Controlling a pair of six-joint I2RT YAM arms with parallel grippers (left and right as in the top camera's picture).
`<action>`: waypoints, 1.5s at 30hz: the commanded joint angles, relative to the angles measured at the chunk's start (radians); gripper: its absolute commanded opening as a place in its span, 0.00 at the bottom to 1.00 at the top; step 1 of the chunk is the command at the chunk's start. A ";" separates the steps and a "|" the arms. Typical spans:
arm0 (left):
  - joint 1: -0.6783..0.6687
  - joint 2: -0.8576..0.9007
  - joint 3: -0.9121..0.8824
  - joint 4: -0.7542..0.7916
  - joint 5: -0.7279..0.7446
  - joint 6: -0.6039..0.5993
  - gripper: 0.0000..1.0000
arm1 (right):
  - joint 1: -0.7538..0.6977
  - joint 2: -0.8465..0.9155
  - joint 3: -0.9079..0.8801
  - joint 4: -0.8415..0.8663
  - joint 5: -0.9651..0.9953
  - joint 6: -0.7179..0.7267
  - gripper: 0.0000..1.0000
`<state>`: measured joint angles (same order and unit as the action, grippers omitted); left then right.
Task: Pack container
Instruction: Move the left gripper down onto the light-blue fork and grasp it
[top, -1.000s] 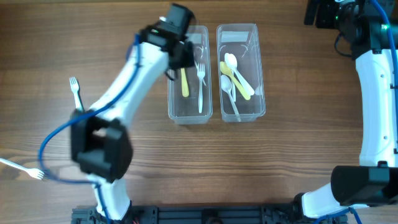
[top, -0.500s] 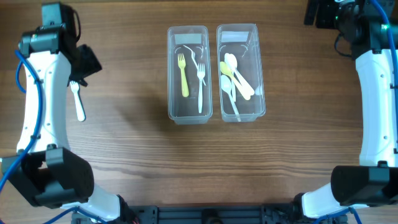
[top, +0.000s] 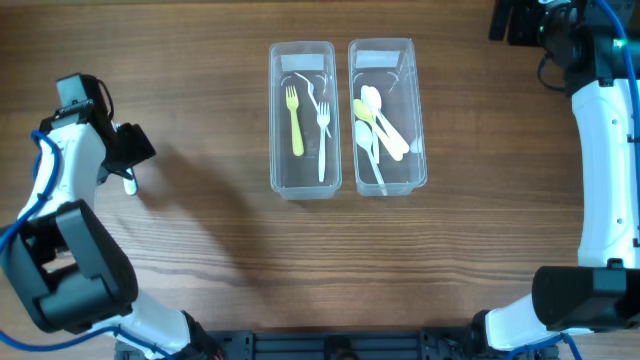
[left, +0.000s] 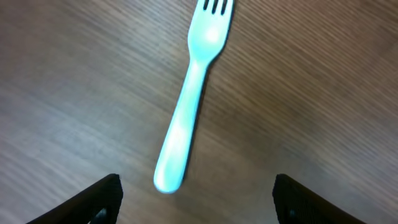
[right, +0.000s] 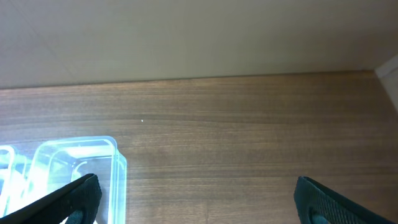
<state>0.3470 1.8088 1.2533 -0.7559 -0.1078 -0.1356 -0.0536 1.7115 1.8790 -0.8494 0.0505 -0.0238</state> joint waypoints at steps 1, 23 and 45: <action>0.024 0.046 -0.006 0.044 0.096 0.024 0.80 | -0.003 0.007 -0.003 0.003 0.017 -0.002 1.00; 0.040 0.188 -0.006 0.187 0.020 0.189 0.75 | -0.003 0.007 -0.003 0.003 0.017 -0.002 0.99; 0.084 0.188 -0.006 0.181 0.074 0.188 0.21 | -0.003 0.007 -0.003 0.003 0.017 -0.002 1.00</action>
<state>0.4282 1.9808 1.2518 -0.5758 -0.0536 0.0486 -0.0536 1.7115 1.8793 -0.8497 0.0505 -0.0238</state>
